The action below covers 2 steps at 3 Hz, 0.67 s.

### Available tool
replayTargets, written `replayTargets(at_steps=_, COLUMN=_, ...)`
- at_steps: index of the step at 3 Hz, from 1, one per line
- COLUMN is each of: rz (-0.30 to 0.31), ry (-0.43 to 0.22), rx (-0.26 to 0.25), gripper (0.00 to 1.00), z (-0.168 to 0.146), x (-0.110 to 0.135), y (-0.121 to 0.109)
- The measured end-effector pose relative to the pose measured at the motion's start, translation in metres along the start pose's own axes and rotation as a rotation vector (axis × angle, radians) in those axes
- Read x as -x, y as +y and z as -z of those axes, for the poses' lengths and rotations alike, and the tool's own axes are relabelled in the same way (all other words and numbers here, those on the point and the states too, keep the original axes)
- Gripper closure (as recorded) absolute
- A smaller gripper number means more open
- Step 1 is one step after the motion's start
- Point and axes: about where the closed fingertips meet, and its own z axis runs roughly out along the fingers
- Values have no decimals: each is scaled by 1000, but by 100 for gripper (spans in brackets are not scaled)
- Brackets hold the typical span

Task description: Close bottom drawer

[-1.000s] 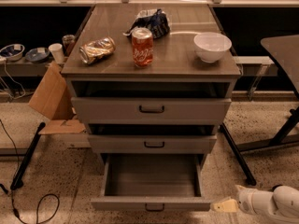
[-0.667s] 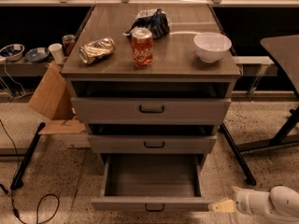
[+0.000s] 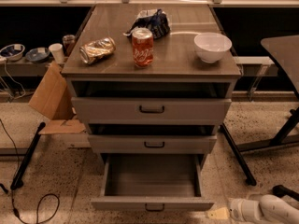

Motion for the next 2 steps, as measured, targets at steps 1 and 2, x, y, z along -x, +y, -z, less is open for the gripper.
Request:
replayTargets(at_steps=1, rz=-56, ry=36, rx=-37, gripper=0, z=-36, x=-33, y=-19)
replayTargets(at_steps=2, rz=-83, ry=62, rx=-82, gripper=0, z=-54, x=-45, y=-27)
